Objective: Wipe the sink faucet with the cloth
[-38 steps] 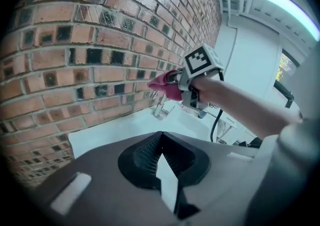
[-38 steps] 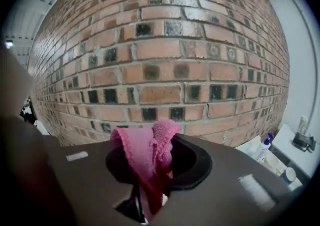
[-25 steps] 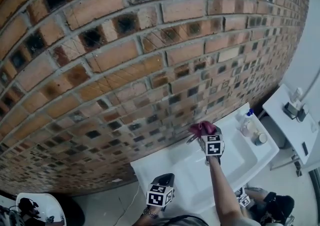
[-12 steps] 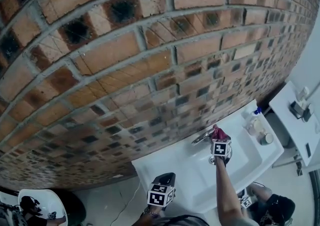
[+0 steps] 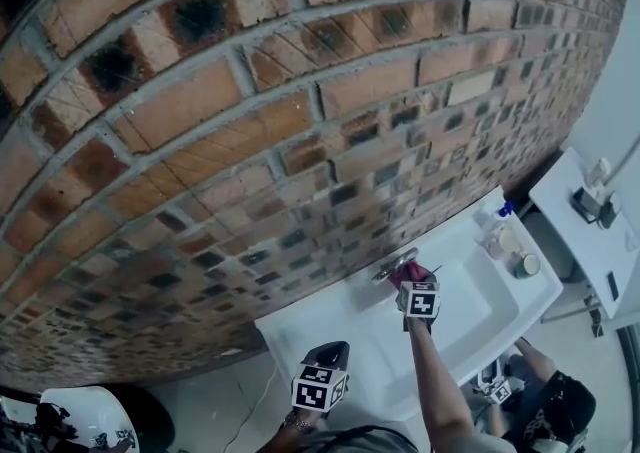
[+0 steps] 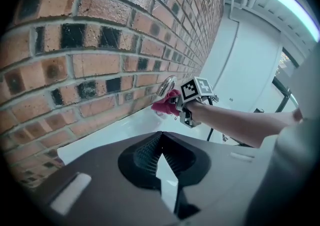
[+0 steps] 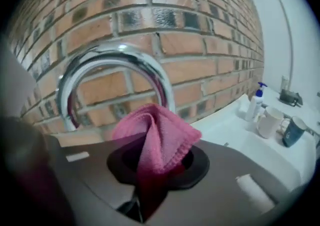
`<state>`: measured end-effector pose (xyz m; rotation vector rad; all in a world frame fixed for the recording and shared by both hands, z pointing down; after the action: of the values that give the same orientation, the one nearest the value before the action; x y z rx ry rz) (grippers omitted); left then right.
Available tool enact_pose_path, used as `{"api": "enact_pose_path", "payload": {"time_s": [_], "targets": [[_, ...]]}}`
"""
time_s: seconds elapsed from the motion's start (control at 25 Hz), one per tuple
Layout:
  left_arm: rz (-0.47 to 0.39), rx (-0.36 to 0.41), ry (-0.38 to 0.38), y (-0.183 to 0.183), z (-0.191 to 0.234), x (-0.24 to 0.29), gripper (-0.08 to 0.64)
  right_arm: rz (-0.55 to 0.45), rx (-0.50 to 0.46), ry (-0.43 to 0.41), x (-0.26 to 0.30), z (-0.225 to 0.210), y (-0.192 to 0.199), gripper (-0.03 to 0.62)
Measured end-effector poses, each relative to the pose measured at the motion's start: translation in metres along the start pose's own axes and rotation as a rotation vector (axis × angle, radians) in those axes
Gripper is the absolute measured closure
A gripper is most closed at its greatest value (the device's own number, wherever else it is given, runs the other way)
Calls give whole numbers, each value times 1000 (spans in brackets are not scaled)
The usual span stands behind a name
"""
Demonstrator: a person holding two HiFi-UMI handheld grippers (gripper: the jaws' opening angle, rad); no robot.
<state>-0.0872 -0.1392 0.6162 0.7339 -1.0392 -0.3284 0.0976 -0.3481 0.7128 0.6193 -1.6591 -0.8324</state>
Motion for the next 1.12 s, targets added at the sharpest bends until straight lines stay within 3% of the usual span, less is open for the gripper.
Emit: {"api": "enact_pose_path", "payload": {"time_s": [0.16,0.32,0.44,0.52,0.64,0.72,0.96,1.04,1.12], "targets": [[-6,-1,-15,2,2,-8,543,66,-55,67,12,-11,19,520],[-13,-19,-28,1,8,-12,543,156,19,101,2,-26,55,523],[-15,-22,-28,3,9,-12,543,-27,105,116,-31,-45,30,523],[-9,-21,-25,4,8,-10,543,-161,234,205,-54,-76,12,523],[0,-16,-17,6,6,-7,543,-179,394,314,-58,-116,23,523],[4,-8,-9,6,2,-5,543,-118,464,285,-41,-116,43,525],[14,6,-3,3,-2,-3,543,0,511,235,-10,-95,71,530],[18,4,-6,4,0,-1,543,76,535,149,-5,-87,82,531],[23,5,2,4,-2,2,543,189,491,16,-4,-68,93,529]]}}
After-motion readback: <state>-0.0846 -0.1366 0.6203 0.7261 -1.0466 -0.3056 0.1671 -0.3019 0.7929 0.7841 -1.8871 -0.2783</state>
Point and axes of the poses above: the fingertips, and each gripper's own axes: x forward along the fingers, z to its left, y out of its underside, the point moved 4 cm from there along -x, backward along the fingers, and after that the axes turned 2 degrees about y, right-handed, at the moved point
